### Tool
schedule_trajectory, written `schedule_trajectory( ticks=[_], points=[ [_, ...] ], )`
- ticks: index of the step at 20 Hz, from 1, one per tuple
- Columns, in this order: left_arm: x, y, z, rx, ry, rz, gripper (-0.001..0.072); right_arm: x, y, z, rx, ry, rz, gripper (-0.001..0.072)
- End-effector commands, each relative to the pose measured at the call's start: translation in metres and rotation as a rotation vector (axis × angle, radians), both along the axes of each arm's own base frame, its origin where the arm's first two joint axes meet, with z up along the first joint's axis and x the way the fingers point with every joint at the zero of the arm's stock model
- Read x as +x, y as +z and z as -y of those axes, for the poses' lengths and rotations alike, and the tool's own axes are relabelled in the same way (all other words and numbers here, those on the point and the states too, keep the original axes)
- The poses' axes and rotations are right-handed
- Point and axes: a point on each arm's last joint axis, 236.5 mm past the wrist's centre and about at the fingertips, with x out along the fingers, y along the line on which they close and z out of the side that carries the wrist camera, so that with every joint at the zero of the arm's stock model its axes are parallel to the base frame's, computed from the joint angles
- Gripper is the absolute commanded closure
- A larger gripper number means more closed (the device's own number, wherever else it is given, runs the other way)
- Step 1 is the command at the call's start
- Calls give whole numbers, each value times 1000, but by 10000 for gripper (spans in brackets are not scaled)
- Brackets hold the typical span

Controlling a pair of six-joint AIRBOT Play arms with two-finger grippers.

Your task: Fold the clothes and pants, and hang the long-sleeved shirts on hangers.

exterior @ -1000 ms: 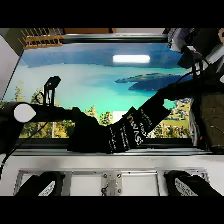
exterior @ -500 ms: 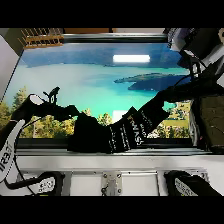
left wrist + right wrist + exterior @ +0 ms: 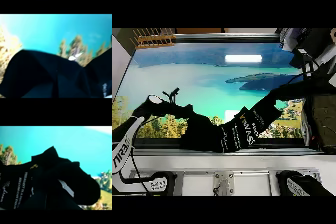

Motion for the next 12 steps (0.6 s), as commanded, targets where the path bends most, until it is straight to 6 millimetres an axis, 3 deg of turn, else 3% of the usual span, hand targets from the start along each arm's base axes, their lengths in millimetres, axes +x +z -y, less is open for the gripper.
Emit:
schedule_trajectory(
  ticks=[1,3,4,5,7,9,12],
  points=[
    [36,111,-27,-7,49,255,703,26,47,28,-79,-67,174,693],
    [44,226,-49,36,85,532,703,34,111,43,-87,-110,326,692],
    [37,281,-57,66,104,668,702,33,146,50,-88,-131,410,692],
    [22,337,-63,101,129,812,702,30,178,53,-86,-145,486,693],
    [-17,426,-71,173,191,1063,702,14,233,58,-87,-166,626,693],
    [-63,483,-74,243,245,1241,702,-9,273,57,-81,-175,741,693],
    [-120,520,-73,298,327,1363,702,-44,303,55,-77,-182,837,693]
  ],
)
